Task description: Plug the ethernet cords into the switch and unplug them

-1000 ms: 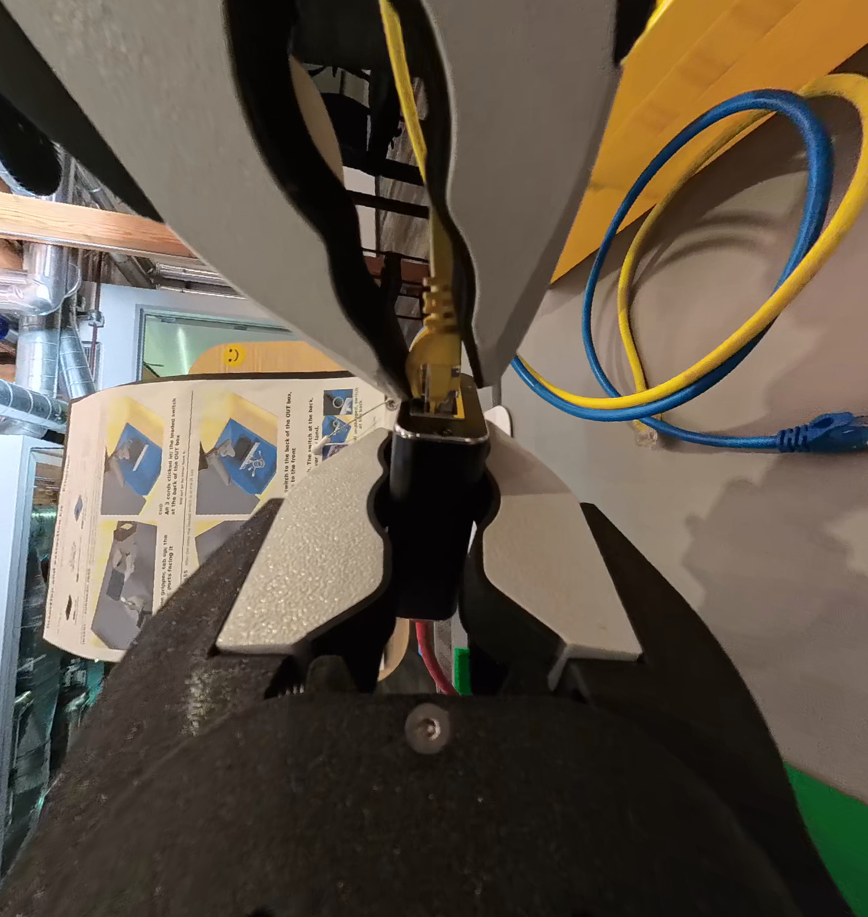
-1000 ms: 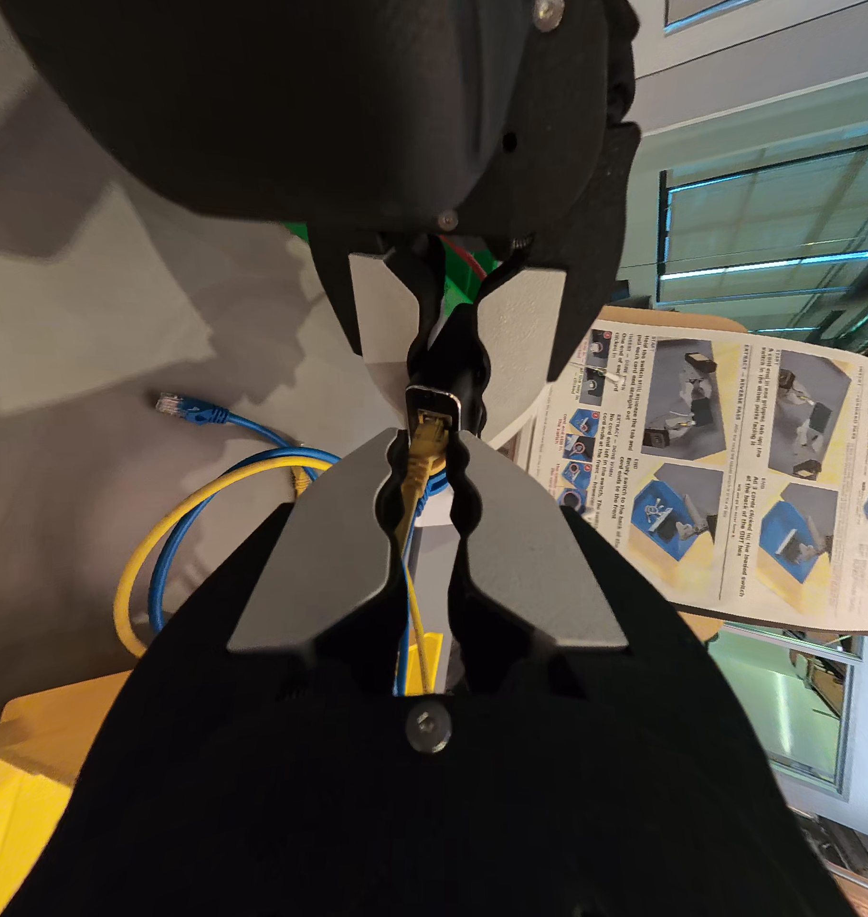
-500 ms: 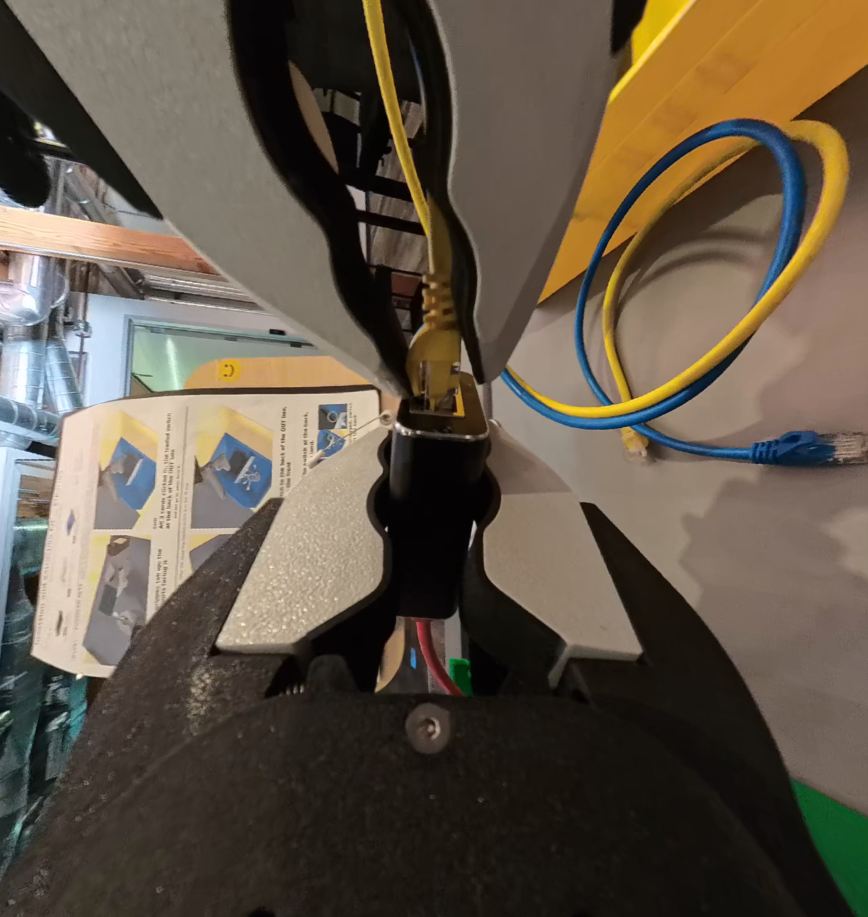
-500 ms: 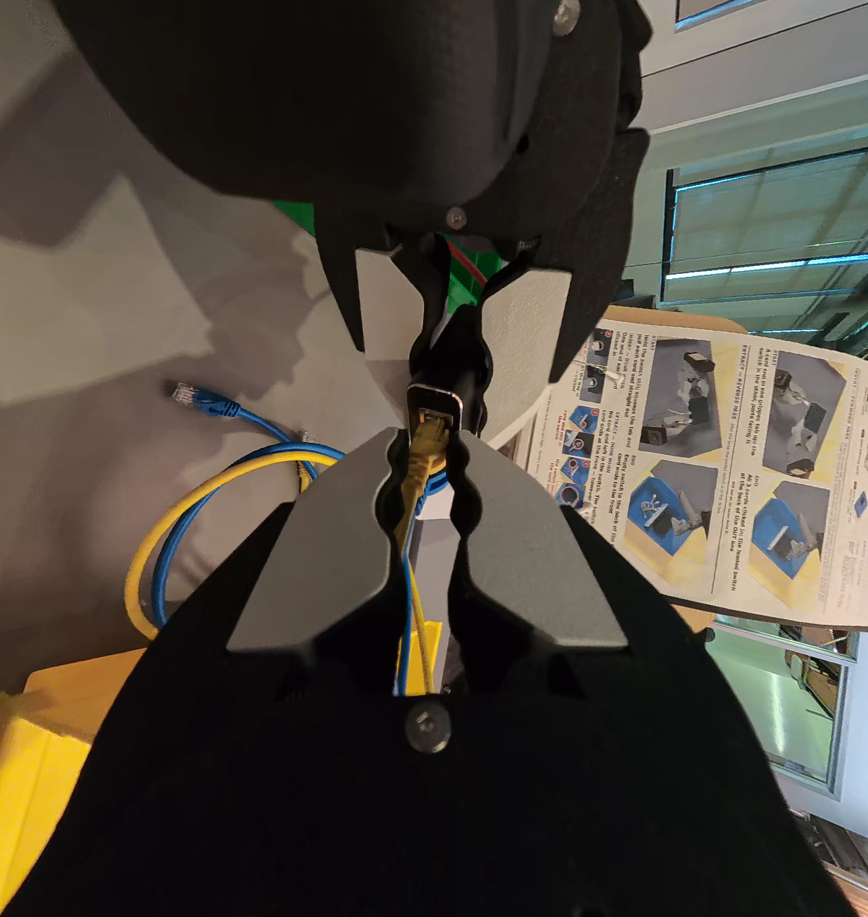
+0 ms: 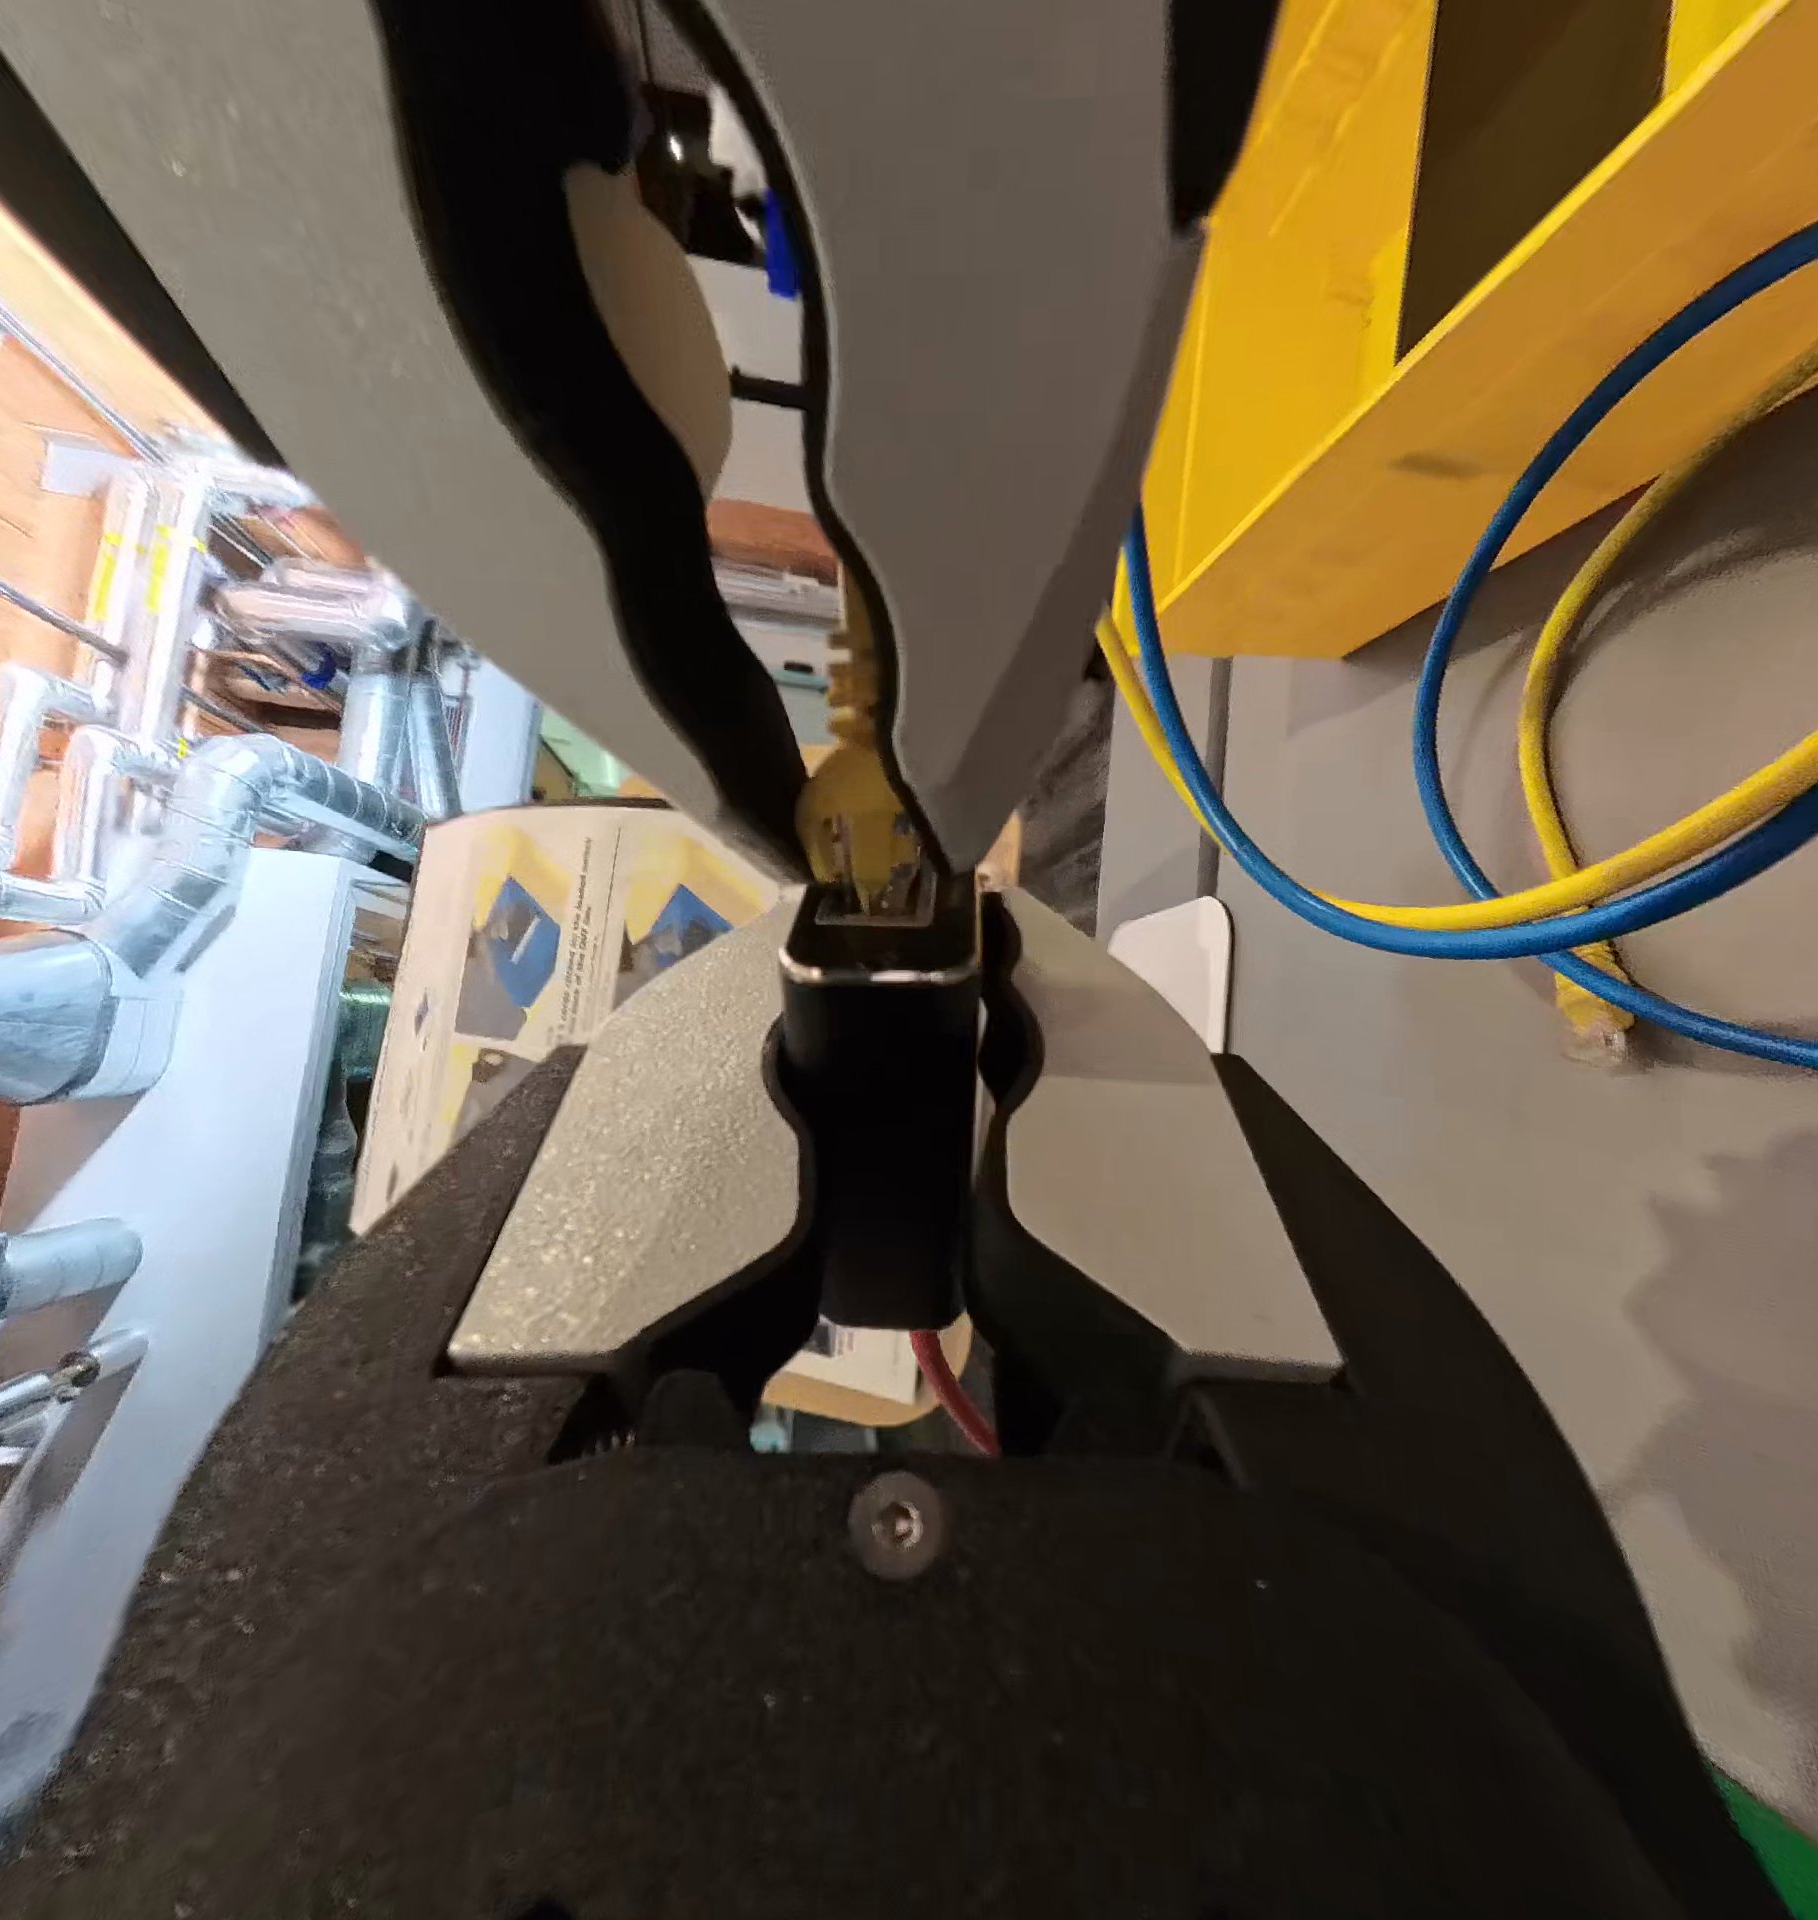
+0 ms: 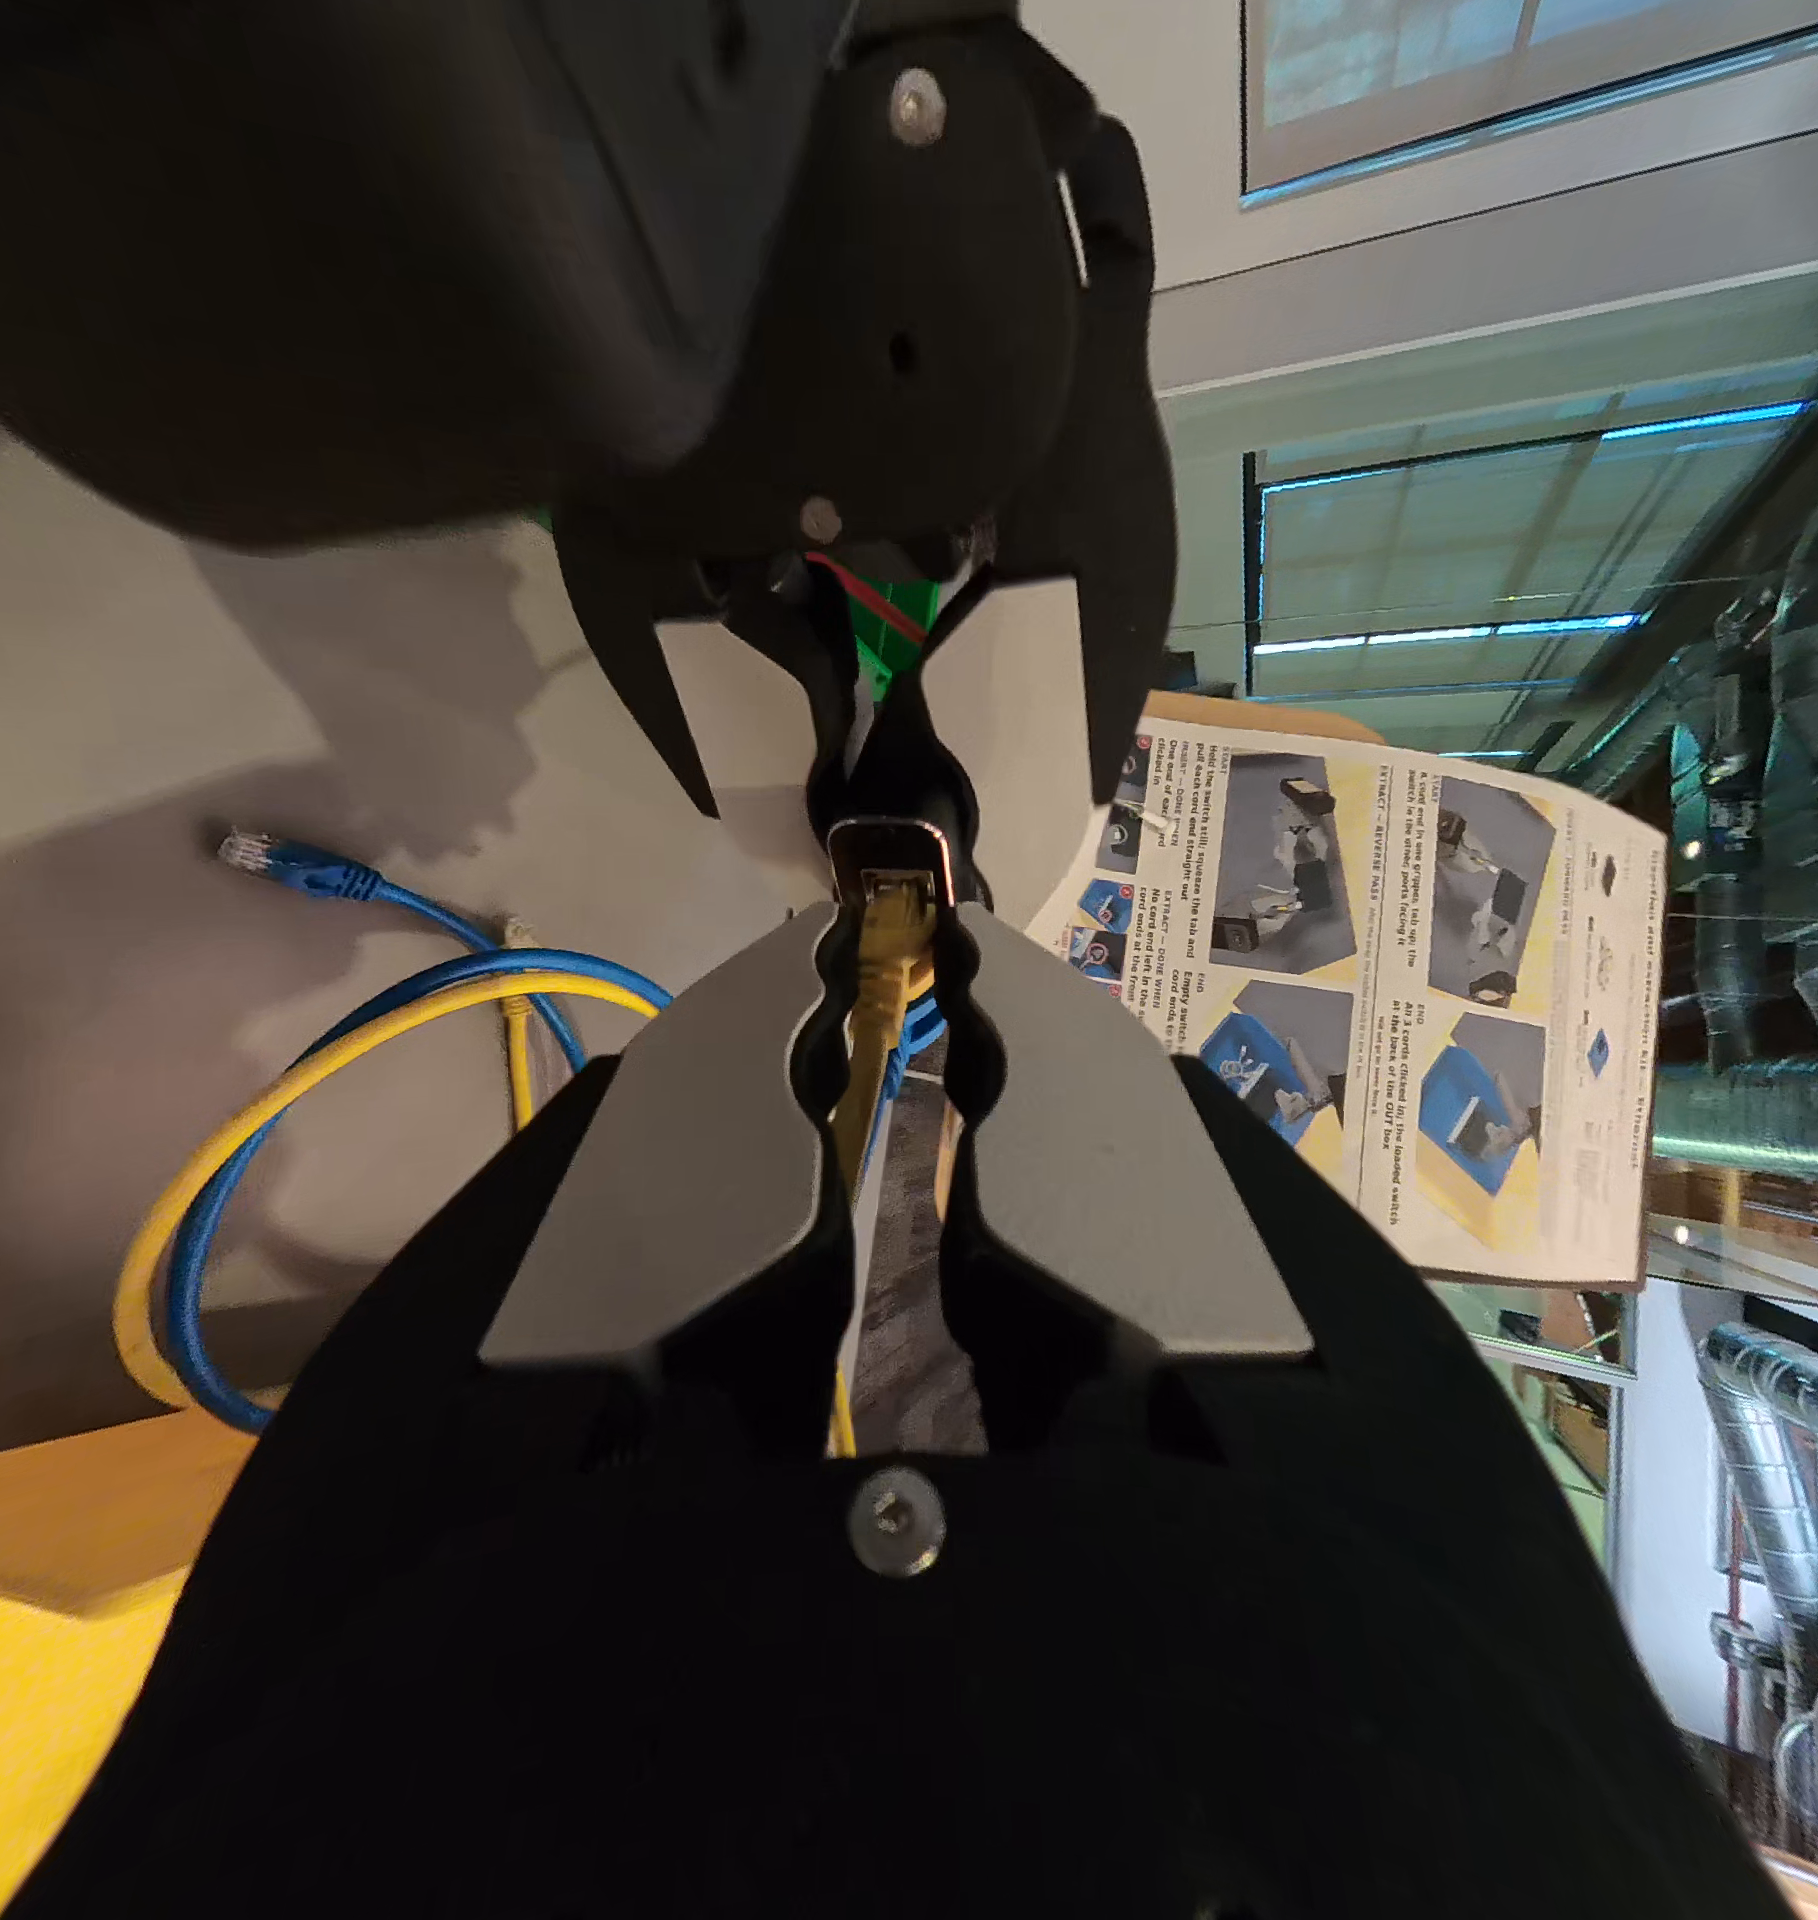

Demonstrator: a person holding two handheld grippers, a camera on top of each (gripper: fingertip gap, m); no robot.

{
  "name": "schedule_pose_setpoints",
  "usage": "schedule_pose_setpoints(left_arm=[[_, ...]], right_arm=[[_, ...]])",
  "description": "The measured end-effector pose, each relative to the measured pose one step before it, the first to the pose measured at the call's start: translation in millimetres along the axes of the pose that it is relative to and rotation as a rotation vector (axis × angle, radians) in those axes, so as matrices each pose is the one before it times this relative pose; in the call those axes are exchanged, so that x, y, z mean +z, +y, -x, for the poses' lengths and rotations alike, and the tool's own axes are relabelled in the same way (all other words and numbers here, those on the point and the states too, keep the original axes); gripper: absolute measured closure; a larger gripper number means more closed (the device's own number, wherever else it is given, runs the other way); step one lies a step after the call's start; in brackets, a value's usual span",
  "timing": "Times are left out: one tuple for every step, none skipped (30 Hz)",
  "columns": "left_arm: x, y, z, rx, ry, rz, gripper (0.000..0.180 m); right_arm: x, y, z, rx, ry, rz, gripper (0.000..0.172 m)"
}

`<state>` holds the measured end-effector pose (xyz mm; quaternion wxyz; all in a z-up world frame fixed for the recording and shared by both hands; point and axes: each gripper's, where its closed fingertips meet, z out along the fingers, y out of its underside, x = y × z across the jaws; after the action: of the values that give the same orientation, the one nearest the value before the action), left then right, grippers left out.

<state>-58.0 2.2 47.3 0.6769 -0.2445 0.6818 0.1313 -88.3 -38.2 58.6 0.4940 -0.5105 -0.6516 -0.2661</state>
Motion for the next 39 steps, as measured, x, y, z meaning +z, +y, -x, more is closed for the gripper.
schedule_pose_setpoints(left_arm=[[1.79, 2.13, -1.14, -0.01, 0.0045, 0.0215, 0.154], [1.91, 2.82, 0.28, -0.0081, -0.0104, 0.0258, 0.154], [2.04, 2.86, -2.34, -0.0088, 0.0079, 0.0253, 0.153], [2.22, 2.77, -2.08, -0.0214, 0.0066, 0.0171, 0.153], [2.4, 2.55, -3.63, -0.0143, 0.0156, 0.012, 0.153], [2.02, 2.43, -3.62, 0.0013, 0.0145, 0.0134, 0.152], [1.21, 0.87, -2.56, 0.001, 0.0084, 0.0007, 0.152], [0.11, -0.38, -1.42, 0.0015, 0.0075, -0.0077, 0.152], [-0.9, -1.05, 0.51, 0.0077, -0.0019, -0.0135, 0.152], [-1.53, -1.89, 1.25, 0.0088, -0.0083, -0.0171, 0.152], [-1.3, -1.94, 0.69, 0.0079, -0.0058, -0.0111, 0.152], [-0.73, -1.57, 0.18, 0.0056, -0.0029, -0.0106, 0.152], [0.04, -0.78, -2.27, -0.0033, 0.0178, -0.0006, 0.152], [0.12, 0.08, -1.25, 0.0014, 0.0098, 0.0063, 0.152], [-0.04, -0.26, -0.75, 0.0032, 0.0014, 0.0015, 0.152], [0.06, -0.71, -2.48, -0.0022, 0.0177, 0.001, 0.152], [0.02, -0.9, -0.91, -0.008, 0.0072, -0.0025, 0.152], [-0.42, -1.15, -0.57, 0.0064, 0.0, -0.0059, 0.152], [-0.26, -1.1, -0.86, 0.0011, 0.0049, -0.003, 0.152], [-0.38, -0.92, 0.48, -0.0015, -0.0001, -0.0061, 0.152], [-0.72, -0.81, -0.3, -0.0001, 0.0073, 0.0003, 0.152], [-1.02, -1.73, 1.2, 0.0027, -0.0054, -0.0055, 0.152], [-0.8, -1.96, 0.5, -0.0048, 0.0025, -0.0079, 0.152], [-0.32, -0.91, 0.89, -0.0045, 0.0036, 0.0041, 0.152], [-0.69, -1.01, 1.13, -0.0014, 0.002, -0.0031, 0.152], [-0.7, -0.52, 1.04, -0.0081, 0.0023, 0.0027, 0.152], [-0.59, -0.74, 0.68, 0.0028, 0.0009, -0.0009, 0.152], [-0.23, -0.48, -0.33, -0.0064, 0.0058, 0.0016, 0.152], [0.1, -0.17, -1.43, -0.0021, 0.0089, 0.0071, 0.152], [0.02, -1.04, -1.73, 0.0056, 0.0037, -0.0025, 0.152], [-0.76, -0.6, 0.63, 0.0053, -0.0008, 0.0008, 0.152], [-1.01, -0.76, 0.87, -0.0061, 0.0068, 0.0049, 0.152], [-1.01, -1.71, 1.62, -0.0056, -0.0031, 0.0017, 0.152], [-1.82, -1.24, 4.99, 0.0052, -0.027, 0.0042, 0.153], [-2.24, -0.33, 5.62, 0.0122, -0.0269, 0.0062, 0.153], [-1.73, 0.49, 5.69, -0.0021, -0.0283, 0.0042, 0.153], [-0.6, 0.15, 2.09, -0.0118, -0.009, -0.0082, 0.153], [0.21, 0.18, -0.83, -0.0143, 0.0001, -0.0074, 0.151], [1.67, 0.87, -0.5, -0.0048, -0.0105, 0.0009, 0.147]], right_arm=[[2.09, -0.7, 0.58, -0.0088, 0.0045, -0.0016, 0.157], [2.36, 2.12, 0.65, -0.0061, 0.0, 0.0169, 0.157], [2.47, 1.98, 1.69, 0.0002, -0.0069, 0.0121, 0.157], [2.4, 1.73, 1.0, 0.0073, -0.0028, 0.0061, 0.157], [2.93, 2.88, 2.62, 0.009, -0.0133, 0.0165, 0.157], [1.97, 2.02, 2.42, -0.0011, -0.0092, 0.0148, 0.157], [0.62, 0.63, 1.73, 0.0024, -0.0097, 0.0083, 0.157], [-0.43, -0.3, 1.04, 0.0053, -0.0069, 0.0017, 0.157], [-1.59, -1.34, -0.02, 0.0054, -0.0015, -0.0095, 0.157], [-2.02, -1.54, 0.34, 0.0084, -0.0074, -0.0125, 0.157], [-1.7, -0.65, 0.76, 0.0094, -0.0093, -0.0085, 0.157], [-1.11, -0.26, 0.9, 0.0085, -0.0085, -0.0079, 0.157], [-0.07, 1.22, 2.03, 0.0109, -0.0153, 0.0061, 0.157], [-0.03, 0.39, 0.3, 0.0048, -0.0032, 0.004, 0.156], [-0.28, 0.15, 1.39, 0.0003, -0.0083, 0.0056, 0.156], [-0.37, 0.99, 1.73, 0.0073, -0.0131, 0.0115, 0.156], [-0.9, 0.0, 0.32, 0.0004, -0.0007, 0.0054, 0.156], [-0.76, -0.04, 1.28, -0.0011, -0.0075, 0.0047, 0.156], [-0.86, 0.1, 0.34, -0.0047, -0.0005, 0.0148, 0.156], [-0.96, -0.38, -0.06, -0.0097, 0.0059, 0.0033, 0.156], [-1.28, -0.33, 0.51, 0.0046, -0.0059, -0.0023, 0.156], [-2.14, -0.59, -0.65, -0.004, 0.0058, -0.0072, 0.156], [-1.66, -0.01, -0.07, 0.0053, -0.004, 0.0028, 0.156], [-1.33, 0.05, -1.0, -0.002, 0.0077, 0.0017, 0.156], [-1.22, -0.41, -0.77, 0.0013, 0.0028, -0.0091, 0.156], [-0.83, -0.31, -1.06, 0.0018, 0.0047, -0.005, 0.156], [-0.9, -0.03, 0.21, -0.004, 0.0, 0.0002, 0.156], [-0.39, 0.38, 0.07, -0.0039, 0.0019, 0.0087, 0.156], [-0.15, 0.6, 1.79, -0.0027, -0.0077, 0.0096, 0.156], [-0.83, 0.03, 1.15, 0.001, -0.0069, 0.0025, 0.156], [-1.09, -0.68, -0.82, 0.0068, 0.0045, -0.0112, 0.156], [-1.61, -0.57, -1.14, 0.0125, -0.0029, -0.0138, 0.156], [-2.17, -1.13, -2.11, 0.0029, 0.0047, -0.0209, 0.156], [-2.02, -2.19, -4.65, 0.0177, 0.0184, -0.0395, 0.156], [-1.25, -2.69, -4.33, 0.0342, 0.0093, -0.0414, 0.156], [-0.57, -2.94, -4.5, 0.0214, 0.0151, -0.029, 0.156], [0.42, -1.19, -0.81, -0.0092, 0.0066, -0.0077, 0.157], [1.39, 0.39, 0.63, -0.0148, 0.0015, 0.0111, 0.157], [2.08, -0.3, 1.53, -0.0195, -0.0004, 0.0066, 0.157]])
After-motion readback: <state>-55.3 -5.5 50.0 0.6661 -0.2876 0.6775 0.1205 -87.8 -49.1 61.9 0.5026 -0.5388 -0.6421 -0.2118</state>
